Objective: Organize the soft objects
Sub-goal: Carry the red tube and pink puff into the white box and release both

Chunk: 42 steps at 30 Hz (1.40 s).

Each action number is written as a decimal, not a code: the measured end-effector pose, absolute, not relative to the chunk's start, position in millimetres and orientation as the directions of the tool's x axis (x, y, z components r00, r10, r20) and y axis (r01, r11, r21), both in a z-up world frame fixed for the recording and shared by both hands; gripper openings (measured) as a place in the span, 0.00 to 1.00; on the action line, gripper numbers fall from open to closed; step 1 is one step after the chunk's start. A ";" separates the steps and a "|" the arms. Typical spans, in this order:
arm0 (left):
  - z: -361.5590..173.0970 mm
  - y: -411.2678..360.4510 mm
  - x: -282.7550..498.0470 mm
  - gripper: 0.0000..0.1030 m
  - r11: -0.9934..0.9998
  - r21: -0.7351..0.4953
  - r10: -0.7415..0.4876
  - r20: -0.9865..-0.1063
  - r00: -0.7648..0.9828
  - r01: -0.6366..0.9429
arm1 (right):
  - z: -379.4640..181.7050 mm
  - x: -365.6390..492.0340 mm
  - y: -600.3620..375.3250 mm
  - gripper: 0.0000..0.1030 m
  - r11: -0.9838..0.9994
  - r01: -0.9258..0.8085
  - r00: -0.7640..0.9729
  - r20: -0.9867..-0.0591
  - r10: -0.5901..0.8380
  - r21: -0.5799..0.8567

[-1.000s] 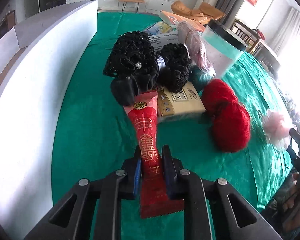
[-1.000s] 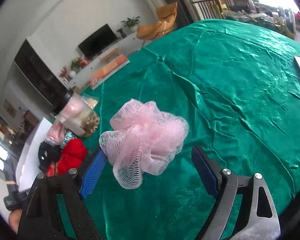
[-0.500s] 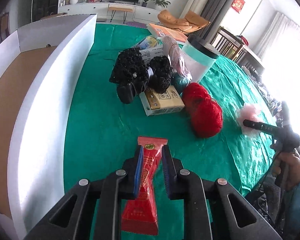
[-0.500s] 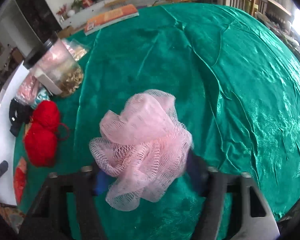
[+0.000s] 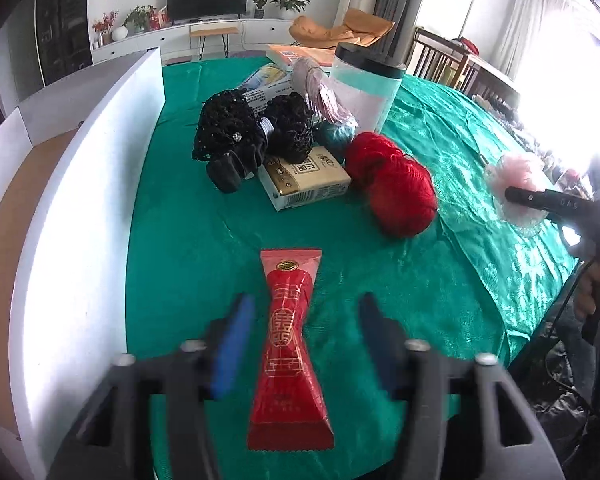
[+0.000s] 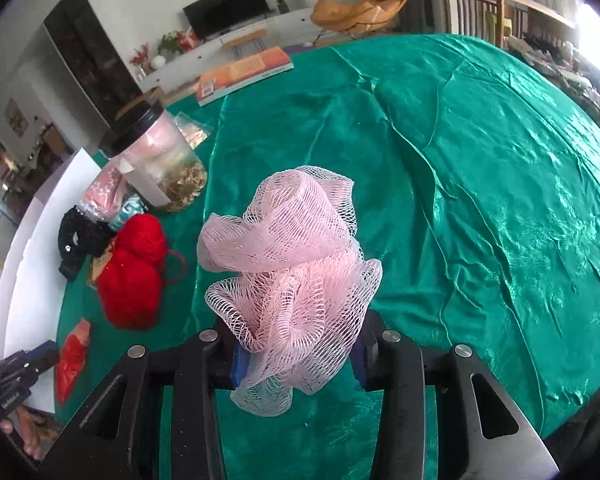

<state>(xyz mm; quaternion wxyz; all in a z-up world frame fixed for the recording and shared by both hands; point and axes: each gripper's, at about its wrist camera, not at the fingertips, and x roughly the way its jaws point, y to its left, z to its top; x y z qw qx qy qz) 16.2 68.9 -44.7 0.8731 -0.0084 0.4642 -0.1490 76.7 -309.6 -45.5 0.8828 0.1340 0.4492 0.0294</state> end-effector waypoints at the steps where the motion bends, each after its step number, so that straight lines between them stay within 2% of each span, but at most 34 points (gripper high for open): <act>1: -43.8 68.2 13.8 0.87 0.956 -0.146 -0.265 -0.799 0.541 0.253 | -45.7 75.9 -310.9 0.42 0.960 0.073 0.597 -0.783 0.175 0.270; 6: -53.2 54.2 18.0 0.82 0.959 -0.050 -0.198 -0.824 0.531 0.280 | -42.2 70.6 -315.4 0.43 0.952 0.080 0.613 -0.768 0.186 0.295; 7: -58.0 50.6 19.9 0.74 0.958 -0.024 -0.178 -0.831 0.527 0.286 | -41.1 70.7 -315.5 0.43 0.953 0.079 0.614 -0.767 0.186 0.294; 9: -69.3 45.9 25.0 0.64 0.958 0.005 -0.143 -0.858 0.494 0.287 | -38.6 69.6 -316.8 0.43 0.952 0.079 0.618 -0.764 0.186 0.296; 11: -81.4 42.8 29.3 0.32 0.956 0.019 -0.119 -0.887 0.447 0.291 | -35.7 69.5 -318.2 0.43 0.953 0.082 0.620 -0.764 0.180 0.292; 13: -80.2 42.6 27.8 0.16 0.954 0.029 -0.119 -0.877 0.465 0.299 | -33.3 69.1 -319.2 0.43 0.954 0.080 0.618 -0.765 0.180 0.289; 15: -74.2 47.2 24.9 0.13 0.954 -0.010 -0.160 -0.861 0.482 0.299 | -29.5 68.7 -317.6 0.43 0.956 0.069 0.617 -0.766 0.182 0.284; 17: -58.6 59.6 20.0 0.13 0.952 -0.113 -0.251 -0.822 0.511 0.285 | -22.3 68.1 -311.1 0.43 0.959 0.042 0.617 -0.762 0.195 0.279; 20: -25.8 82.4 16.5 0.13 0.936 -0.238 -0.345 -0.758 0.553 0.258 | -1.3 67.7 -285.3 0.42 0.960 -0.045 0.621 -0.745 0.243 0.276; 22: -1.4 104.9 15.1 0.13 0.932 -0.278 -0.362 -0.718 0.595 0.231 | 18.0 70.3 -256.0 0.43 0.949 -0.125 0.621 -0.723 0.302 0.289; 25: 32.6 147.4 8.5 0.13 0.947 -0.271 -0.313 -0.676 0.667 0.170 | 51.8 77.1 -196.7 0.43 0.907 -0.269 0.605 -0.676 0.421 0.324; 30: 56.9 230.6 -8.8 0.14 0.988 -0.148 -0.065 -0.681 0.729 -0.050 | 93.0 95.0 -73.4 0.43 0.759 -0.498 0.473 -0.603 0.643 0.419; 31: 55.5 245.0 -11.0 0.16 0.987 -0.110 0.006 -0.691 0.722 -0.114 | 94.5 99.1 -48.3 0.43 0.724 -0.528 0.431 -0.594 0.679 0.444; 33: 49.9 271.3 -14.8 0.33 0.969 -0.038 0.145 -0.711 0.688 -0.244 | 89.9 109.3 -2.0 0.58 0.657 -0.565 0.338 -0.586 0.736 0.500; 34: 46.7 282.8 -18.3 0.67 0.958 -0.034 0.176 -0.714 0.678 -0.284 | 82.5 115.7 17.8 0.82 0.616 -0.568 0.273 -0.582 0.766 0.546; 35: 43.7 293.1 -24.7 0.95 0.946 -0.052 0.191 -0.709 0.679 -0.321 | 73.5 122.7 32.5 0.84 0.589 -0.550 0.213 -0.582 0.785 0.592; 36: 43.4 300.3 -30.1 1.00 0.933 -0.077 0.202 -0.696 0.689 -0.352 | 65.6 128.0 41.5 0.84 0.579 -0.525 0.179 -0.584 0.792 0.624; 38: 44.4 307.5 -37.4 1.00 0.914 -0.121 0.207 -0.680 0.704 -0.386 | 57.7 132.4 42.4 0.84 0.585 -0.500 0.180 -0.585 0.791 0.638; 42: 47.2 287.2 -33.7 1.00 0.940 -0.168 0.114 -0.663 0.740 -0.296 | 49.3 124.8 -0.4 0.84 0.674 -0.510 0.317 -0.612 0.725 0.534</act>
